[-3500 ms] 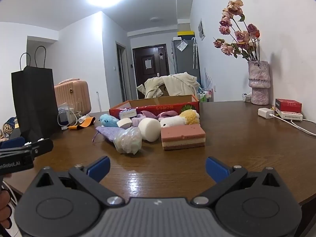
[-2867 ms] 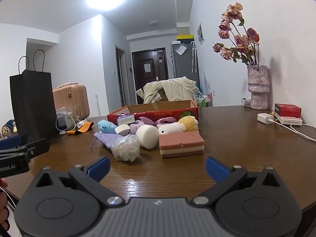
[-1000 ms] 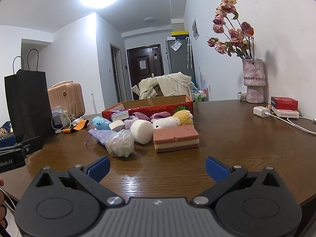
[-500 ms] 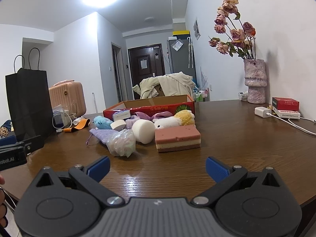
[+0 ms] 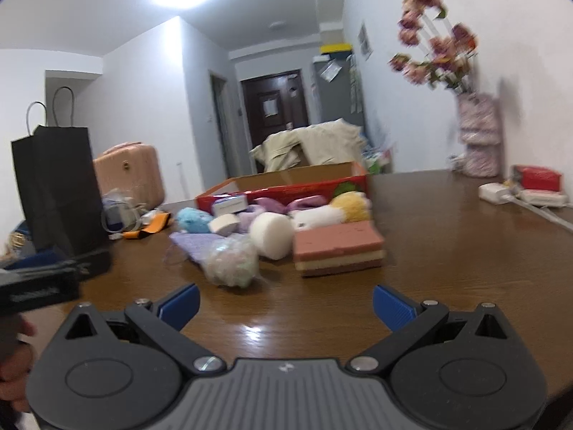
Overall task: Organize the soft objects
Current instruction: 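Reach the left gripper to the purple mesh bag and close on it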
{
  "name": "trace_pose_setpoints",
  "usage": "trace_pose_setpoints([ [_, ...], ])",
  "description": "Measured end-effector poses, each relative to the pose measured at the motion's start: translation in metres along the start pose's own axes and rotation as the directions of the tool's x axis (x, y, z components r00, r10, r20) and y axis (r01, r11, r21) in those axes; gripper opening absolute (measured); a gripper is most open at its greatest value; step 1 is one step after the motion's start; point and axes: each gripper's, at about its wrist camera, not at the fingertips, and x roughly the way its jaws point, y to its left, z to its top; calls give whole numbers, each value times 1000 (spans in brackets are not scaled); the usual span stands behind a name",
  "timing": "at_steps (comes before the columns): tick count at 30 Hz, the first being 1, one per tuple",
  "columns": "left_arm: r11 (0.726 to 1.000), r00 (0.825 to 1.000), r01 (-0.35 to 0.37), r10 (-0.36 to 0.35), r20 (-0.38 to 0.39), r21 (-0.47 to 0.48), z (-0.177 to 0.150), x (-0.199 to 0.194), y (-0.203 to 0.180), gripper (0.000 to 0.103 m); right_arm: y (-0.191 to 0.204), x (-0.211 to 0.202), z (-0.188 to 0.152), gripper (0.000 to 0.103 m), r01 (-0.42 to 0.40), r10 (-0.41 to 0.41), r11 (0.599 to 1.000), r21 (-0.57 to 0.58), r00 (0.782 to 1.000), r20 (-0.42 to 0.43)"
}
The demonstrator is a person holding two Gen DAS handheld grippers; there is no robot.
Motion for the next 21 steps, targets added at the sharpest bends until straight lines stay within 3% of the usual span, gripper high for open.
trace_pose_setpoints([
  [6, 1000, 998, 11, -12, -60, -11, 11, 41, 9, 103, 18, 41, 23, 92, -42, 41, 999, -30, 999, -20],
  [10, 999, 994, 35, -37, -100, -24, 16, 65, 12, 103, 18, 62, 38, 84, -16, 16, 999, -29, 1000, -15],
  [12, 999, 994, 37, -40, -106, -32, 18, 74, 13, 103, 15, 71, 44, 75, -10, 9, 1000, -20, 1000, -21],
  [18, 994, 983, 47, -63, -172, -99, 25, 102, 23, 103, 20, 95, 50, 72, -49, 47, 998, -34, 998, -51],
  [21, 989, 975, 90, -111, -193, -117, 30, 107, 21, 103, 21, 105, 53, 67, -49, 47, 998, -31, 998, -48],
])
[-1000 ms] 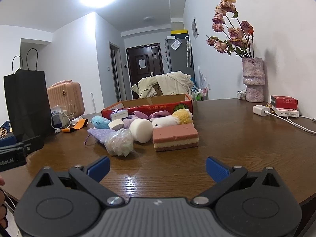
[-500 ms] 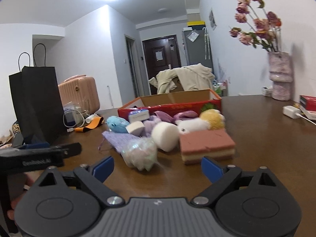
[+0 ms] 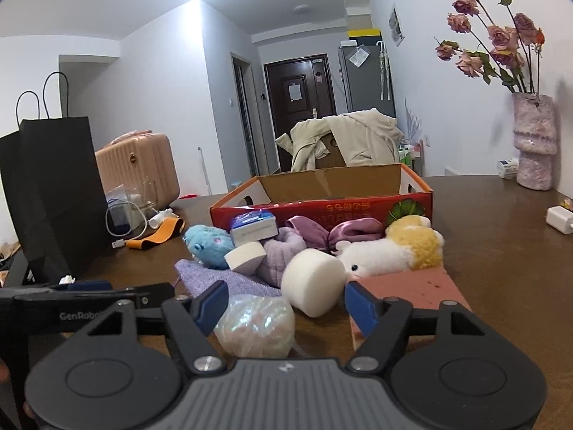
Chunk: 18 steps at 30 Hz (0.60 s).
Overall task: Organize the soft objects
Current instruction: 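Reach the left gripper to the purple mesh bag and close on it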
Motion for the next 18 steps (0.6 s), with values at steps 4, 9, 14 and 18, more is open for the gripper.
trace_pose_setpoints([
  [4, 999, 999, 37, -37, -1, 17, 9, -1, -6, 103, -7, 14, 10, 63, 8, -7, 1000, 29, 1000, -9],
  [9, 994, 995, 70, -76, -68, -87, 30, 13, 14, 102, -13, 24, 15, 57, 7, -6, 999, 31, 1000, -18],
  [14, 980, 986, 55, -83, -144, -191, 47, 42, 34, 89, -26, 25, 18, 51, -33, 35, 995, 93, 999, -21],
  [18, 953, 977, 9, -72, -199, -302, 48, 75, 52, 72, -5, 20, 14, 51, -150, 150, 988, 20, 989, -16],
])
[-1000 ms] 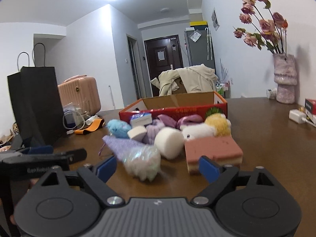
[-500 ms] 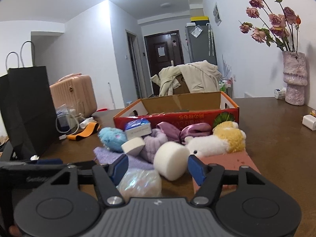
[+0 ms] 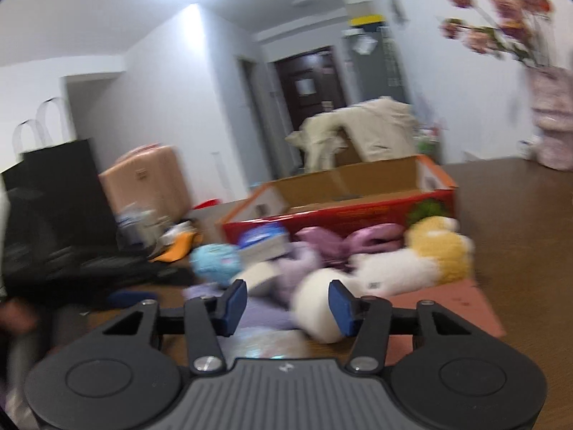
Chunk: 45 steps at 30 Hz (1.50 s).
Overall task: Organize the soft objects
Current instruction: 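Reach the left gripper to the purple mesh bag and close on it, then lift the purple mesh bag with the left gripper over the cardboard box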
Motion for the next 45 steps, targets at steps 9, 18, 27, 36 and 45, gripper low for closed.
trace_pose_setpoints([
  [9, 997, 997, 53, -56, -50, -55, -28, -14, 19, 11, 49, 3, -30, 45, -129, 105, 978, -165, 984, -145],
  [18, 999, 1000, 10, -10, 5, 35, -91, -81, 21, 10, 25, -9, -23, 54, 76, -77, 997, -13, 992, -95],
  [27, 997, 999, -5, 1, 49, 74, -115, -104, 16, 10, 56, -22, -63, 57, 35, -17, 995, 89, 979, -204],
  [36, 982, 997, 3, -17, 76, 188, -143, -120, -2, 10, 60, -28, -68, 6, 36, -21, 996, 81, 983, -180],
  [45, 956, 964, 51, -122, 234, 289, -92, -139, -33, 10, 60, -46, -22, 5, 6, -7, 1000, -29, 999, -41],
])
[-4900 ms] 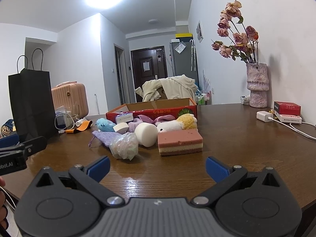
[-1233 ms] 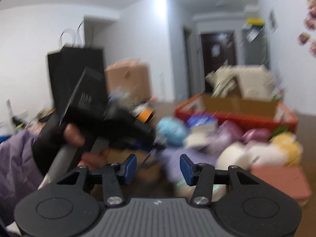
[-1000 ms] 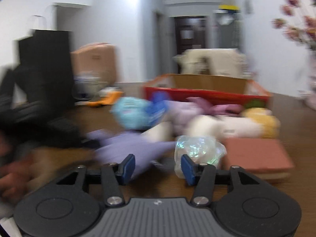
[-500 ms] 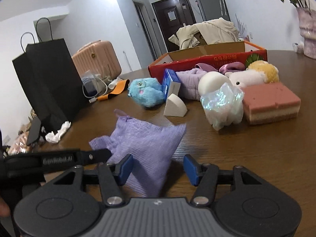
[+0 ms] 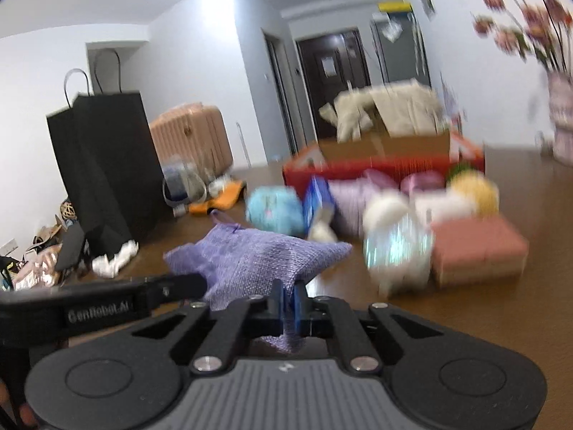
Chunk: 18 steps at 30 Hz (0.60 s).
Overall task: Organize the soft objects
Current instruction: 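Lift the purple mesh bag with the left gripper over the cardboard box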
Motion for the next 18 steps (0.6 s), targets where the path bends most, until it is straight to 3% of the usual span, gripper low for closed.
trace_pose_setpoints([
  [3, 1000, 999, 8, -8, 49, 6, 50, 26, -1, 10, -13, 17, 46, 5, -20, 22, 999, -44, 999, 40],
  [6, 999, 998, 33, -32, 47, -14, 102, 69, 1, 10, -34, 55, 108, 5, -44, 48, 996, -83, 998, 49],
  [10, 997, 999, 33, -34, -9, -65, 166, 163, 18, 10, -78, 136, 183, 5, -58, 56, 996, -68, 998, -25],
  [14, 998, 994, -7, 0, -109, -68, 195, 270, 37, 10, -120, 242, 229, 5, -6, -2, 998, -58, 988, -151],
  [18, 994, 977, -93, 81, -200, -55, 193, 356, 56, 12, -155, 347, 235, 5, 65, -75, 997, -45, 959, -273],
])
